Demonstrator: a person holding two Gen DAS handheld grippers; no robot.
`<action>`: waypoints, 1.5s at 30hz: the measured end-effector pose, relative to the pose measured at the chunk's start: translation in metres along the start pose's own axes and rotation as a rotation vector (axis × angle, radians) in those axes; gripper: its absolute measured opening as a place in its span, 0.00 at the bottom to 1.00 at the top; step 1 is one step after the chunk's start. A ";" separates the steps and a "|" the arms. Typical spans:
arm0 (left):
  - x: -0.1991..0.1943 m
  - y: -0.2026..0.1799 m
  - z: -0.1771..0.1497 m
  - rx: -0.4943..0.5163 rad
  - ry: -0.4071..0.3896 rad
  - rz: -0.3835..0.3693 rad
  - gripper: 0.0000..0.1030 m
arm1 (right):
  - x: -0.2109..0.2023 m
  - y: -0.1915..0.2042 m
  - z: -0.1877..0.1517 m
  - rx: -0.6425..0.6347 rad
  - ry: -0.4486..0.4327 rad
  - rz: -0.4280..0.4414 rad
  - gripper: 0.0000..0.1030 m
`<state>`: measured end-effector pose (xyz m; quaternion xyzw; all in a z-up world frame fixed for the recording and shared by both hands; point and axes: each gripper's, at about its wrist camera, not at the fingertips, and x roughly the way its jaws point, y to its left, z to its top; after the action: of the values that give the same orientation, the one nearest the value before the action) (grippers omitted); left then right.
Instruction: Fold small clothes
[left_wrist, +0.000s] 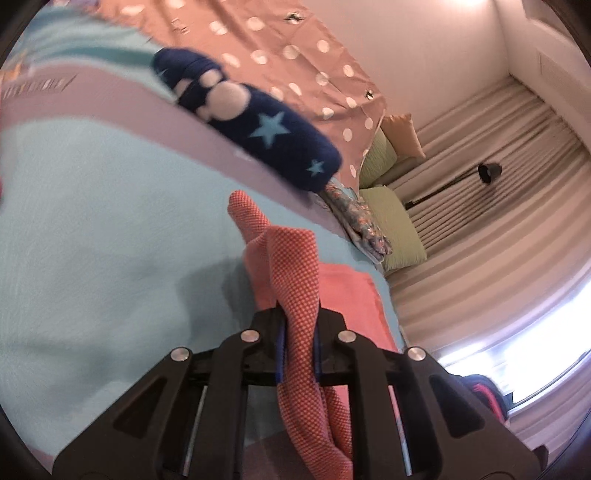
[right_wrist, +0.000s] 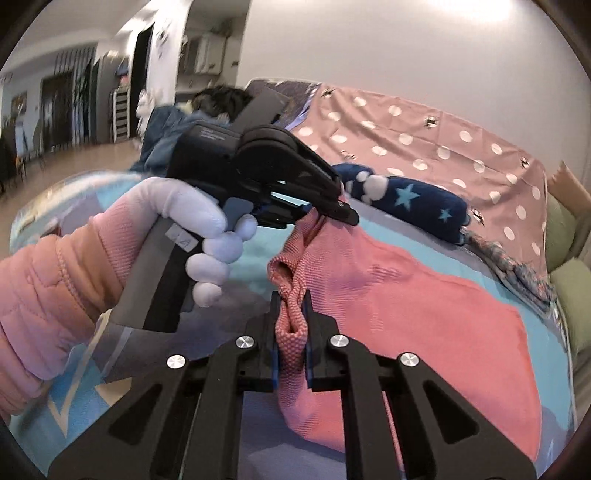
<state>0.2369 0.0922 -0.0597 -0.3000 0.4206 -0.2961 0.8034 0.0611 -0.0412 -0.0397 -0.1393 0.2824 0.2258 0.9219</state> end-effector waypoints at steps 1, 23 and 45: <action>0.003 -0.008 0.002 0.015 0.005 0.012 0.10 | -0.005 -0.011 0.001 0.032 -0.010 0.005 0.09; 0.119 -0.153 -0.012 0.205 0.106 0.119 0.11 | -0.064 -0.172 -0.065 0.458 -0.041 0.044 0.10; 0.253 -0.235 -0.065 0.397 0.281 0.286 0.11 | -0.098 -0.259 -0.149 0.774 -0.002 0.088 0.10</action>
<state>0.2485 -0.2586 -0.0445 -0.0302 0.4997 -0.2953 0.8137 0.0488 -0.3542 -0.0679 0.2312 0.3514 0.1419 0.8961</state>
